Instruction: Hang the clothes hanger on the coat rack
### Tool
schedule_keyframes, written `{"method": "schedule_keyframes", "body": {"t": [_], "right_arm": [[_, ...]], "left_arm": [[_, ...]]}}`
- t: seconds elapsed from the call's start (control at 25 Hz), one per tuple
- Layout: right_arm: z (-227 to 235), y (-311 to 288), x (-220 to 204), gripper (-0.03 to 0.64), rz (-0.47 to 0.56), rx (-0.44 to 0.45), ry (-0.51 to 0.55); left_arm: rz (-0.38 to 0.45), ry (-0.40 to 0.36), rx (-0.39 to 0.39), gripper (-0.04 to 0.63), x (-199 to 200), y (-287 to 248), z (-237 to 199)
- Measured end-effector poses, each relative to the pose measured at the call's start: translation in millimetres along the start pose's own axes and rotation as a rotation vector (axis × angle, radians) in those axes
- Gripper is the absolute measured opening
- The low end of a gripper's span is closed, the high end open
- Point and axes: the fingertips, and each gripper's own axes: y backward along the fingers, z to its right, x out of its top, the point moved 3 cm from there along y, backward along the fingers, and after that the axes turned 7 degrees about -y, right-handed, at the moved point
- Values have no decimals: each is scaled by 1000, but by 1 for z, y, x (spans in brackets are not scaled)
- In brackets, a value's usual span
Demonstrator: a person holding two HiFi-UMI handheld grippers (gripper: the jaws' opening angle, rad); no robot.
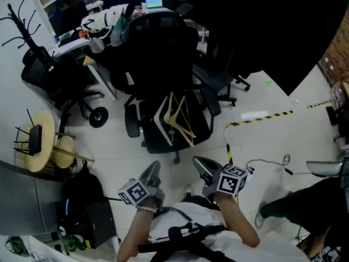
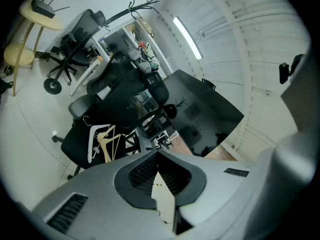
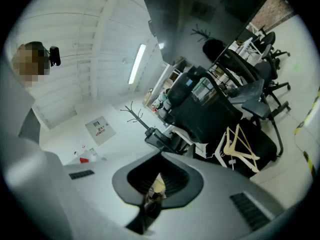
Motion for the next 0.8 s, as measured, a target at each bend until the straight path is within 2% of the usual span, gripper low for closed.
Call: {"method": "schedule_keyframes", "body": {"t": [0.12,0.24,0.4,0.52,0.6,0.8], "right_arm": [[14,5,6,0,-11,0,-14],[29,7,13,0,-18,-9,-25],[51,4,13,0,-25,-49,-60],[65,-3,15,0,-22,-67,-74],[74,-8,16,0,-16,-89,-83],[82,-23,26,0,-8,-133,-88]], "left_arm": [[-7,-31,-12,2,-6,-18,9],[-11,-32,-57,2,-18,-35,11],[-88,-61,-85,2,-38,-56,3],[-137,-27,-94,2,-50,-75,-14],[-177,-1,-92,2,-58,-85,-28],[-265,-14,-33,2,-63,-107,-57]]}}
